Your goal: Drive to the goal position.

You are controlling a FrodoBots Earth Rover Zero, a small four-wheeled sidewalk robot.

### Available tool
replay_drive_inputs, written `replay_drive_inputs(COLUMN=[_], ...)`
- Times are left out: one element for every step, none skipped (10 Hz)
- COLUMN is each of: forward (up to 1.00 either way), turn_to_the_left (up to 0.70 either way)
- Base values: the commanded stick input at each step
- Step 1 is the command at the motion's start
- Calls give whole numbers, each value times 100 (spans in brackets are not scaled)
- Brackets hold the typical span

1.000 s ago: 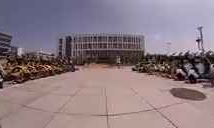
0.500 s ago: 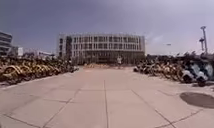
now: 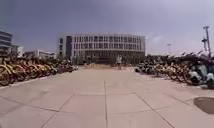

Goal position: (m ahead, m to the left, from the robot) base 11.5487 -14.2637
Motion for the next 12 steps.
replay_drive_inputs(forward=[70,70,70,70,70,70,70,70,70,70,70,70], turn_to_the_left=[1,1,1,1,1,1,1,1,1,1,1,1])
